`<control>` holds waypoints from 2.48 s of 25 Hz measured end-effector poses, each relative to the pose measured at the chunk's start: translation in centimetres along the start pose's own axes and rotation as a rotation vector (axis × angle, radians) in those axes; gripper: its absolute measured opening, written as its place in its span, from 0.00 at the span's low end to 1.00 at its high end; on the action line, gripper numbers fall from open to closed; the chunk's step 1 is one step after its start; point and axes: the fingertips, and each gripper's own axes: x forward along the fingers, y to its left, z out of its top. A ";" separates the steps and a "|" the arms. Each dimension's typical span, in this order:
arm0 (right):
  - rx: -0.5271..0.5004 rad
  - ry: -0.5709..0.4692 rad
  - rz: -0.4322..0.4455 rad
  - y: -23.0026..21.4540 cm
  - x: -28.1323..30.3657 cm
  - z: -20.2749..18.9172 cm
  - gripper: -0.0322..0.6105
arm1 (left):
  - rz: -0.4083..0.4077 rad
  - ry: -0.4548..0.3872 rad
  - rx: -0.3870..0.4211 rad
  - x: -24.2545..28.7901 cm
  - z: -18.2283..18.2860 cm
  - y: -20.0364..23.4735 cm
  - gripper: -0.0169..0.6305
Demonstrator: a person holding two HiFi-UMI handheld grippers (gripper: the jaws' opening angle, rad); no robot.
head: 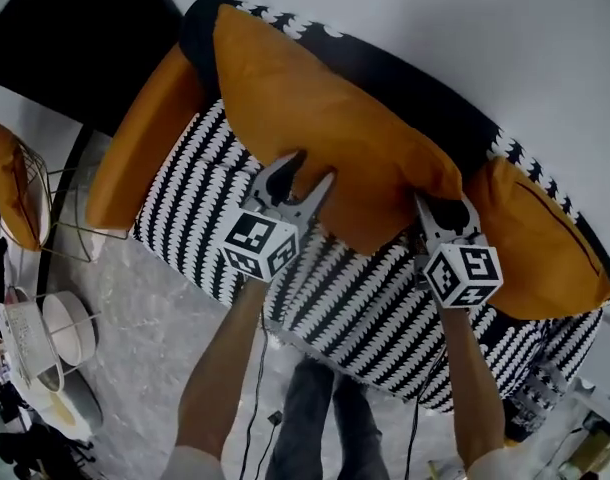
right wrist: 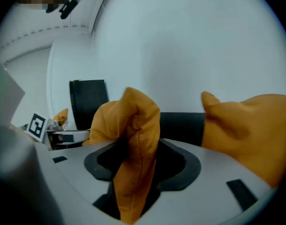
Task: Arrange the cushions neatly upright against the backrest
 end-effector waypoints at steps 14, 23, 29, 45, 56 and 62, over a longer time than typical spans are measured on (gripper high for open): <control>-0.149 -0.004 -0.174 -3.5 -6.8 -0.7 0.43 | 0.019 0.077 0.033 7.1 -1.0 -2.5 0.39; -0.080 -0.059 -0.144 -4.3 -12.4 0.6 0.15 | 0.027 0.081 0.119 1.7 -0.3 -8.7 0.20; -0.085 -0.090 -0.105 -3.2 -18.1 3.1 0.10 | 0.021 0.077 0.152 -2.7 1.2 -14.7 0.07; -0.151 -0.237 -0.232 4.6 -45.9 10.4 0.10 | -0.105 -0.055 0.291 -21.0 11.1 -36.9 0.07; -0.089 -0.210 -0.361 16.8 -54.4 7.9 0.10 | -0.226 -0.014 0.202 -34.2 10.6 -38.3 0.07; -0.112 -0.257 -0.421 23.8 -57.8 8.9 0.10 | -0.282 -0.021 0.234 -41.5 11.5 -38.6 0.07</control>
